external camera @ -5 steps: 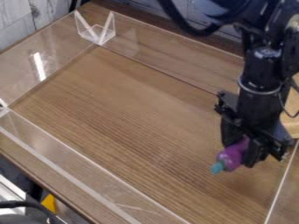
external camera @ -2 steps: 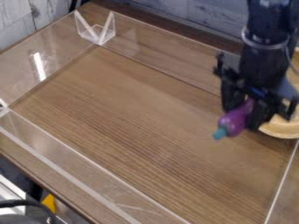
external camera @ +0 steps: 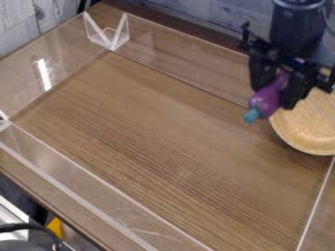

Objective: Put the purple eggplant in the brown bowl

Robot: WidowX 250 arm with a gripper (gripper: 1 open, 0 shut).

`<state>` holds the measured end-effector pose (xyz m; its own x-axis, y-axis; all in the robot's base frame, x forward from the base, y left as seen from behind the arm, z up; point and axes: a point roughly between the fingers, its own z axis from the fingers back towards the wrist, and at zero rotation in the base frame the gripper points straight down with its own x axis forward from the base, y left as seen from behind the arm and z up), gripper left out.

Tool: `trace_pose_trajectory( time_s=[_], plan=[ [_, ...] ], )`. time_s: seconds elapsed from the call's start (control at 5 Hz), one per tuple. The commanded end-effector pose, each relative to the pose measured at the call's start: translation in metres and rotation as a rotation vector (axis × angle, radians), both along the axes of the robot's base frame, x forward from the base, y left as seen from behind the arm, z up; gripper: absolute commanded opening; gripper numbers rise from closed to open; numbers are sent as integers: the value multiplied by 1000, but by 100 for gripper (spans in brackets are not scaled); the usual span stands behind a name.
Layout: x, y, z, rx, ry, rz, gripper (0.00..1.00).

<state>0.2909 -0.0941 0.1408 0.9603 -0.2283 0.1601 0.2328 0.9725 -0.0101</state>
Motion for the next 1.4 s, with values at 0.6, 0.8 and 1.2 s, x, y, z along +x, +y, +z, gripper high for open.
trace_pose_trajectory(
  time_s=[0.6,0.8,1.2],
  plan=[
    [25,-29,-11,-4,-34,1,0],
    [28,-31,-13,-1,-34,6,0],
    [32,-31,-16,4,-34,18,0]
  ],
)
